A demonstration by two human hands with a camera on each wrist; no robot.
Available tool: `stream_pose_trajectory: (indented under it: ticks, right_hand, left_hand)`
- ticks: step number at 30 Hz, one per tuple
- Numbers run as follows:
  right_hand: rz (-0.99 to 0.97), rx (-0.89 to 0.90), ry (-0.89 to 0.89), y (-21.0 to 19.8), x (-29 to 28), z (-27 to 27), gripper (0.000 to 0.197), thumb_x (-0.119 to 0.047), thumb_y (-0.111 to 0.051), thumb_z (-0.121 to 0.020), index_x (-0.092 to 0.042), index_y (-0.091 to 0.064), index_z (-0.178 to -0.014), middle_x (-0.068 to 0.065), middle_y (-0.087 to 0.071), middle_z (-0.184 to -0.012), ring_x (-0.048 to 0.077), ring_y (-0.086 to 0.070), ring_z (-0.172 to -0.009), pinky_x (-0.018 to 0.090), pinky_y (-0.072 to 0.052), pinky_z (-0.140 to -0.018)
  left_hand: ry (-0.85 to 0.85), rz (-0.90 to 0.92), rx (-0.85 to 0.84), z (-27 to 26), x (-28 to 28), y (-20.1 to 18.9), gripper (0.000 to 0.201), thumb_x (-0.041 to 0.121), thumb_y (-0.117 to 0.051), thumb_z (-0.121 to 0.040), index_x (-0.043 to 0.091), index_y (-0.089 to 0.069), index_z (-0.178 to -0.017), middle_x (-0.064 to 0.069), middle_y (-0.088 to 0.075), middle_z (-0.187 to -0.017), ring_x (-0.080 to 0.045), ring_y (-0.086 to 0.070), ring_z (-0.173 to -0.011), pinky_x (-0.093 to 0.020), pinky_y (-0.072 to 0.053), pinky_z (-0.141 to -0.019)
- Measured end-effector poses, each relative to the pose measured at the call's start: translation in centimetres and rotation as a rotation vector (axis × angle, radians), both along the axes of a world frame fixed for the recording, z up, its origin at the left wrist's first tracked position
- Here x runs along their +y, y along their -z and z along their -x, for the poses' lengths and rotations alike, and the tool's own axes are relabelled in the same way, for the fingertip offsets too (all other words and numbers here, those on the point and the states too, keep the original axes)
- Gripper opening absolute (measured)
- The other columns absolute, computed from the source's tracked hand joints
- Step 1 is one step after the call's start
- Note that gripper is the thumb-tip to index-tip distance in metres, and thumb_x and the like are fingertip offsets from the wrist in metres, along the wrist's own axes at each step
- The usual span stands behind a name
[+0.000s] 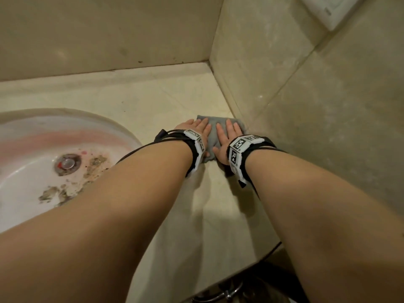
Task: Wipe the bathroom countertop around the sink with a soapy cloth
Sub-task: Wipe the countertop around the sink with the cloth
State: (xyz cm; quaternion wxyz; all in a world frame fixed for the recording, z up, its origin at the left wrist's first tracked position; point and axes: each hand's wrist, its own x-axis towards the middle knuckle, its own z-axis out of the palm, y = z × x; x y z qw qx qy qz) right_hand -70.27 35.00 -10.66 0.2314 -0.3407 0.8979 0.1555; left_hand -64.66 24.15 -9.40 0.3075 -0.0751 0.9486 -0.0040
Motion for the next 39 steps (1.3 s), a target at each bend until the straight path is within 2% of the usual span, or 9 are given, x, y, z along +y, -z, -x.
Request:
stream_pose_trajectory:
  ticks: [3, 9, 13, 20, 25, 34, 39]
  right_hand:
    - [0.016, -0.007, -0.042, 0.3, -1.6, -1.1, 0.074, -0.046, -0.031, -0.096, -0.020, 0.011, -0.151, 0.009, 0.017, -0.159, 0.029, 0.011, -0.147, 0.043, -0.003, -0.119]
    - [0.062, -0.046, -0.146, 0.2, -6.4, -3.9, 0.073, -0.046, -0.032, -0.096, -0.021, 0.010, -0.151, 0.008, 0.019, -0.158, 0.028, 0.013, -0.147, 0.044, -0.001, -0.119]
    - [0.090, -0.053, -0.179, 0.5, -6.8, -3.8, 0.074, -0.049, -0.031, -0.095, -0.023, 0.010, -0.151, 0.006, 0.018, -0.159, 0.027, 0.012, -0.147, 0.042, -0.001, -0.119]
    - [0.149, 0.000, -0.073, 1.3, -4.9, -2.5, 0.072, -0.049, -0.032, -0.095, -0.023, 0.005, -0.152, 0.005, 0.012, -0.160, 0.025, 0.008, -0.148, 0.037, 0.000, -0.120]
    - [0.120, -0.016, -0.019, 1.5, -3.5, 0.2, 0.072, -0.049, -0.031, -0.096, -0.022, 0.007, -0.151, 0.006, 0.013, -0.160, 0.025, 0.010, -0.148, 0.036, 0.001, -0.121]
    - [0.121, -0.032, 0.015, 1.4, -4.6, 4.5, 0.073, -0.046, -0.034, -0.095, -0.022, 0.006, -0.152, 0.007, 0.014, -0.160, 0.026, 0.011, -0.148, 0.034, 0.005, -0.120]
    - [0.158, -0.040, 0.032, 1.6, -6.5, 6.2, 0.074, -0.044, -0.038, -0.095, -0.022, 0.005, -0.152, 0.006, 0.013, -0.160, 0.025, 0.010, -0.148, 0.033, 0.003, -0.120]
  left_hand:
    - [-0.041, 0.029, -0.022, -1.5, -1.5, 0.0, 0.087, 0.055, -0.036, -0.093, 0.010, 0.011, -0.151, -0.006, 0.015, -0.160, -0.019, 0.005, -0.149, -0.030, 0.000, -0.120]
    - [-0.147, 0.080, -0.059, -5.0, -5.6, -0.1, 0.089, 0.057, -0.037, -0.093, 0.010, 0.010, -0.151, -0.006, 0.014, -0.160, -0.019, 0.005, -0.149, -0.031, 0.000, -0.120]
    - [-0.152, 0.083, -0.064, -5.4, -6.4, 0.1, 0.091, 0.058, -0.038, -0.092, 0.010, 0.010, -0.151, -0.007, 0.014, -0.160, -0.019, 0.004, -0.149, -0.031, 0.000, -0.120]
    - [-0.048, 0.086, -0.034, -2.5, -5.6, 0.1, 0.090, 0.060, -0.036, -0.091, 0.011, 0.009, -0.152, -0.006, 0.013, -0.160, -0.019, 0.004, -0.149, -0.032, 0.000, -0.120]
    - [0.002, 0.045, 0.006, 0.0, -4.6, 0.3, 0.090, 0.059, -0.037, -0.091, 0.011, 0.009, -0.152, -0.006, 0.012, -0.160, -0.020, 0.004, -0.149, -0.031, 0.000, -0.120]
    - [-0.035, 0.032, 0.007, 4.4, -5.0, 0.8, 0.096, 0.061, -0.043, -0.088, 0.012, 0.010, -0.151, -0.006, 0.012, -0.160, -0.020, 0.003, -0.149, -0.031, 0.000, -0.120]
    - [-0.045, 0.048, 0.002, 6.4, -6.9, 1.1, 0.095, 0.060, -0.042, -0.089, 0.012, 0.011, -0.151, -0.005, 0.012, -0.160, -0.019, 0.003, -0.149, -0.030, -0.001, -0.120]
